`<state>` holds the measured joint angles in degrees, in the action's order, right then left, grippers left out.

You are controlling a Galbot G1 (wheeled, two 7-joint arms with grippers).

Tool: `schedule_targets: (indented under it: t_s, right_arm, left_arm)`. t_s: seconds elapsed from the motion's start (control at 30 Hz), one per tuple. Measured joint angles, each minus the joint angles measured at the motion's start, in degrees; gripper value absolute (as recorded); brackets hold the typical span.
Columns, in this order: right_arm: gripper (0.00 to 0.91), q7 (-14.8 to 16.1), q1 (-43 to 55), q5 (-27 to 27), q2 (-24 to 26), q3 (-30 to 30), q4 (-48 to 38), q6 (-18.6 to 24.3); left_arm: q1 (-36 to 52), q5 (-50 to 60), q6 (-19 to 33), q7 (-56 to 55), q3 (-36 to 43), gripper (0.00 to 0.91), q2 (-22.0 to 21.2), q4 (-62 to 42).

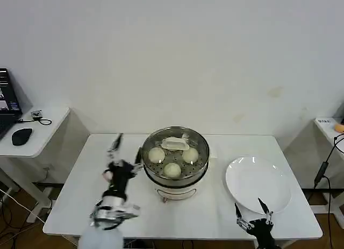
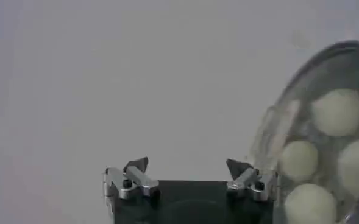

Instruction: Take steamed baozi put them in steamer then cover it.

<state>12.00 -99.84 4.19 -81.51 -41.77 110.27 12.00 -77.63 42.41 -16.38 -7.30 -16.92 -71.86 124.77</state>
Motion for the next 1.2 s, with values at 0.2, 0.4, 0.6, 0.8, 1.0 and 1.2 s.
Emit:
schedule_targets:
  t_s: [0.2,0.4,0.6,0.8,1.0,1.2]
  right_arm:
    - [0.907,-1.02,-2.9,2.69,4.12,-0.05,3.27,-1.22]
    - [0.907,-2.25,-4.61,5.45,7.45,0.37,5.61,-2.37]
    - [0.907,-3.04,-5.32,7.2,9.52,1.37,6.19,-3.22]
    - [0.907,-3.26,-5.45,7.99,10.61,2.59,6.44,-3.89]
    - [0.907,-3.44,-5.74,8.32,11.12,3.44,6.93,-4.28]
    - [0.907,-3.43,-6.26,8.43,11.41,4.11,7.35,-4.55]
  left_arm:
    - [-5.9,-22.7,2.95,-5.71,-7.6,0.907,1.89,-0.89]
    - [-11.48,-38.07,7.9,-7.37,-12.69,0.907,2.9,-3.29]
    - [-16.22,-45.52,12.81,-7.5,-14.78,0.907,2.57,-6.06]
    - [-17.91,-49.28,15.39,-6.91,-15.79,0.907,1.83,-7.87]
    - [-18.67,-51.15,16.54,-6.44,-15.98,0.907,1.37,-8.32]
    - [-19.22,-51.76,17.31,-5.91,-15.81,0.907,1.35,-8.59]
